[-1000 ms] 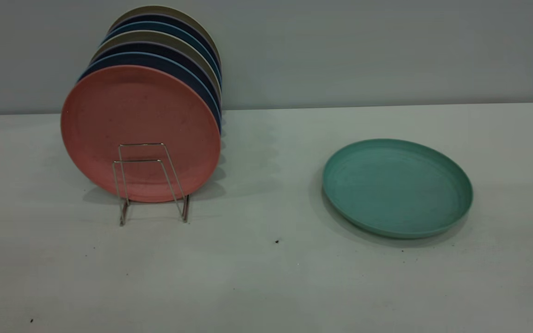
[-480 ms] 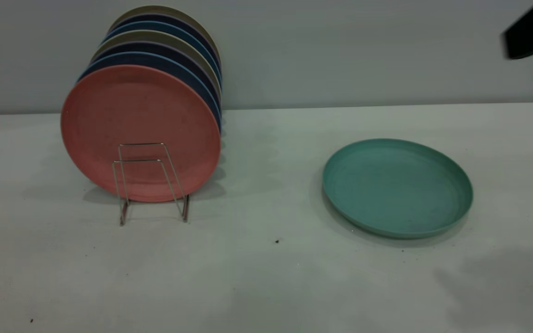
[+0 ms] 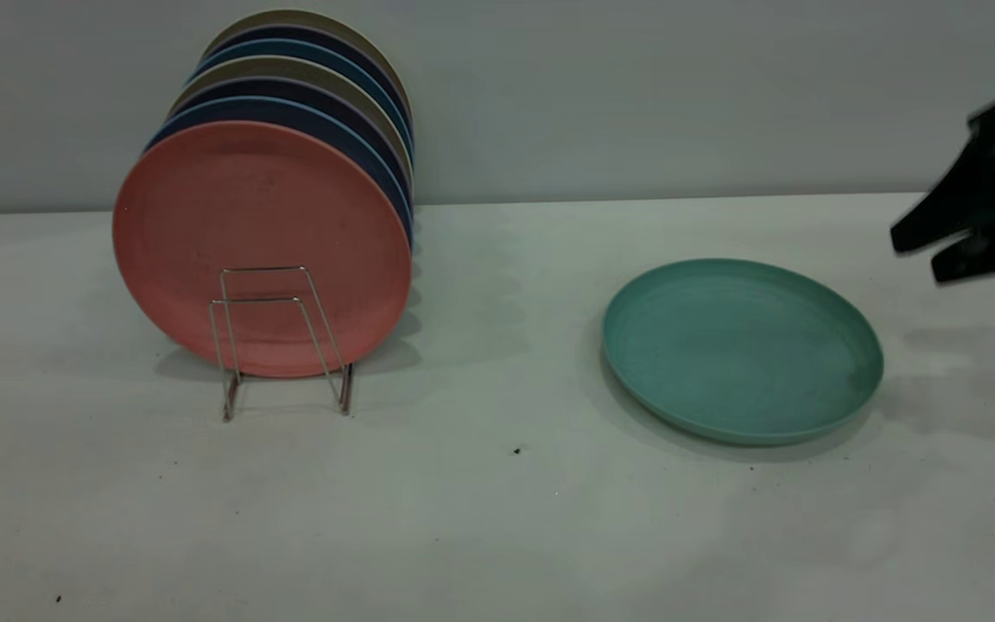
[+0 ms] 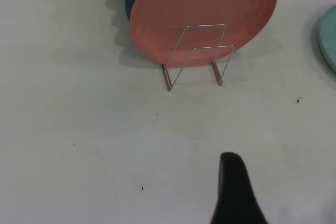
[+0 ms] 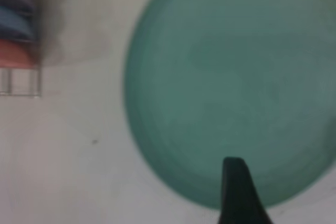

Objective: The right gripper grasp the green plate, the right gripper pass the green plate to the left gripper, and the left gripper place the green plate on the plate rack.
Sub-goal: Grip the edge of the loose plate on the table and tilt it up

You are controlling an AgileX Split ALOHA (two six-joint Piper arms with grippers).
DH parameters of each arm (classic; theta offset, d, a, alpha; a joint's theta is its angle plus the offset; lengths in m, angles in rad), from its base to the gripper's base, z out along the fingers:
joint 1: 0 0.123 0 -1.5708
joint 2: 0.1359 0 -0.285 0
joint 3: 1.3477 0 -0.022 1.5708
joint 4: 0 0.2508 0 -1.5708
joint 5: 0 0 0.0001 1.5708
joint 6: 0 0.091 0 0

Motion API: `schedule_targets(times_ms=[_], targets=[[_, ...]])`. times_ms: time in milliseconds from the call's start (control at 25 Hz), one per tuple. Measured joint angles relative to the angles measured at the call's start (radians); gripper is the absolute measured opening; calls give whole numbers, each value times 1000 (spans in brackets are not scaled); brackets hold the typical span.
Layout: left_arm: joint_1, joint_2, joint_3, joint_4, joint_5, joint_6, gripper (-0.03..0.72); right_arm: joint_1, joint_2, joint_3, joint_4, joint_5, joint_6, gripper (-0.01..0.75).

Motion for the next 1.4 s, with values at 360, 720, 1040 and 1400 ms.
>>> schedule_targets(times_ms=[360, 720, 1040, 1400], targets=[[0, 0, 0, 0, 1, 1, 493, -12, 93, -57, -7, -112, -26, 460], [0, 0, 0, 0, 1, 2, 493, -12, 186, -62, 19, -136, -55, 460], [0, 0, 0, 0, 1, 10, 493, -9, 252, -62, 99, -83, -99, 460], [0, 0, 0, 0, 1, 19, 493, 83, 258, -63, 148, -129, -103, 458]])
